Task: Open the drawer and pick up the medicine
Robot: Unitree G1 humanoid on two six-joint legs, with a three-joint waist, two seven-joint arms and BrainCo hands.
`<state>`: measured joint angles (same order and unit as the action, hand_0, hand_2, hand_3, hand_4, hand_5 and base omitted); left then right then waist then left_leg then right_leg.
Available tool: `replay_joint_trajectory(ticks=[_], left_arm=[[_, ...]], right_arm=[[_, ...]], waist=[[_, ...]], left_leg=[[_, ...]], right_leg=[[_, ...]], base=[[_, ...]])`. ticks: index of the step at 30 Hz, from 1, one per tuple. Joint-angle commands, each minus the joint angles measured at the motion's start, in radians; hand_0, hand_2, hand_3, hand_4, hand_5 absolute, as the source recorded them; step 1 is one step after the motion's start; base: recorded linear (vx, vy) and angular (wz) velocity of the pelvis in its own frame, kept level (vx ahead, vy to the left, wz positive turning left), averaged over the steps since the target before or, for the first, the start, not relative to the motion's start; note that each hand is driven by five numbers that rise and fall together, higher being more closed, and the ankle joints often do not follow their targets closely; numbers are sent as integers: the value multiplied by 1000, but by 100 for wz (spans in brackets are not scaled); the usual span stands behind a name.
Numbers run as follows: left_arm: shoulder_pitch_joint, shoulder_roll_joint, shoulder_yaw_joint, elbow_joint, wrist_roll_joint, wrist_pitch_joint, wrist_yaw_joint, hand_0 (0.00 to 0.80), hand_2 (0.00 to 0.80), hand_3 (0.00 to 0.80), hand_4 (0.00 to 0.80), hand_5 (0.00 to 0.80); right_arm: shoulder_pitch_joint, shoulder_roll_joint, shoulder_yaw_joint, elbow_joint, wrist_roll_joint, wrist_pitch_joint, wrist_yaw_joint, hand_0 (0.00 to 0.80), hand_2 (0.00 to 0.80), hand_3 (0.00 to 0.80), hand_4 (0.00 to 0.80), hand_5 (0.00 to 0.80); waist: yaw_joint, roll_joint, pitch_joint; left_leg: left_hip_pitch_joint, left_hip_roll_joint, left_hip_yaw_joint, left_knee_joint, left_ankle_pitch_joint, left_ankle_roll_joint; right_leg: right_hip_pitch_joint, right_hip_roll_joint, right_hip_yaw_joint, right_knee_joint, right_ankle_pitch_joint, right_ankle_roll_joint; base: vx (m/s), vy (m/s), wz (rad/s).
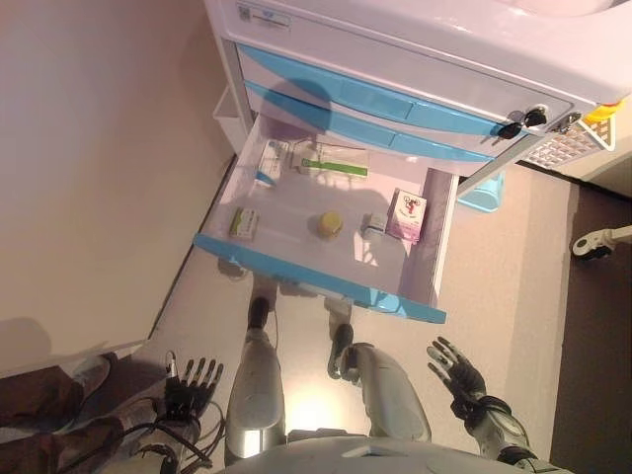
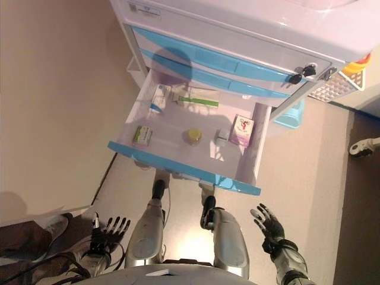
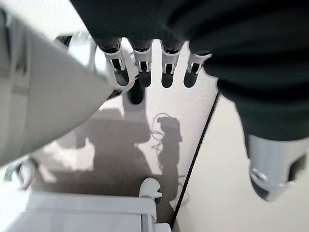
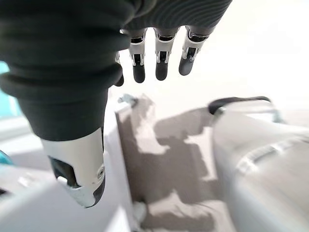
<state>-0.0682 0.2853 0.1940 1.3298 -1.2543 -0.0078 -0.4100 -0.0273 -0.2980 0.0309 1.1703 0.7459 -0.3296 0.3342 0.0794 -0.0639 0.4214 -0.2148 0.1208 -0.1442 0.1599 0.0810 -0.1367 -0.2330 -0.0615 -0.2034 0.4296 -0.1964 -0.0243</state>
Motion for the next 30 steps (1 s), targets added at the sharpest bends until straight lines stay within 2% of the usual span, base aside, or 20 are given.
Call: replay_joint_trajectory(ticks=[1,3,7,10,14,18,23,26,30], left_arm=[[54,46,-7,-26,222,-200,44,0,0,0,0,0],[78,63,-30,-60,340,-290,87,0,0,0,0,0],[128,85,-66,-121,476,-379,156,0,0,0,0,0],[173,88,-75,-160,560,-414,197,0,0,0,0,0],[209,76,-76,-170,627,-434,210,0,0,0,0,0],[219,59,-86,-171,646,-435,212,0,0,0,0,0],[213,48,-106,-171,657,-431,221,0,0,0,0,0],[198,53,-121,-169,671,-424,235,0,0,0,0,0],[177,60,-150,-169,672,-424,252,0,0,0,0,0]], right_arm=[[64,-65,-42,-125,18,-88,-95,0,0,0,0,0],[85,-95,-68,-198,9,-102,-161,0,0,0,0,0],[127,-154,-132,-373,-95,-150,-321,0,0,0,0,0],[166,-214,-167,-608,-286,-157,-477,0,0,0,0,0],[205,-273,-220,-869,-532,-152,-567,0,0,0,0,0],[212,-348,-247,-1053,-693,-149,-592,0,0,0,0,0],[179,-440,-234,-1213,-791,-101,-526,0,0,0,0,0],[142,-484,-189,-1283,-810,-73,-451,0,0,0,0,0],[76,-517,-99,-1301,-875,-46,-415,0,0,0,0,0]], waist=[[-11,-39,-4],[-16,-43,-11],[-26,-46,-25],[-39,-45,-35],[-54,-44,-50],[-60,-41,-61],[-49,-43,-69],[-38,-45,-71],[-19,-45,-62]], left_leg=[[-7,-61,32,70,-112,59],[-1,-58,37,62,-112,61],[8,-54,49,48,-111,64],[24,-53,65,30,-112,66],[25,-56,78,26,-118,73],[32,-57,89,19,-124,75],[33,-58,93,18,-131,72],[31,-59,88,14,-131,70],[16,-61,73,22,-130,70]], right_leg=[[80,-18,11,-202,143,103],[84,-18,17,-212,148,107],[92,-21,23,-230,158,116],[100,-28,32,-245,163,122],[93,-37,42,-248,162,128],[97,-46,48,-257,160,134],[106,-55,48,-272,161,139],[110,-57,45,-277,161,139],[107,-58,37,-272,158,135]], base=[[0,0,0],[0,0,0],[2,6,-3],[3,53,-10],[-11,62,-14],[-1,54,-1],[6,18,-6],[0,0,0],[-8,-13,6]])
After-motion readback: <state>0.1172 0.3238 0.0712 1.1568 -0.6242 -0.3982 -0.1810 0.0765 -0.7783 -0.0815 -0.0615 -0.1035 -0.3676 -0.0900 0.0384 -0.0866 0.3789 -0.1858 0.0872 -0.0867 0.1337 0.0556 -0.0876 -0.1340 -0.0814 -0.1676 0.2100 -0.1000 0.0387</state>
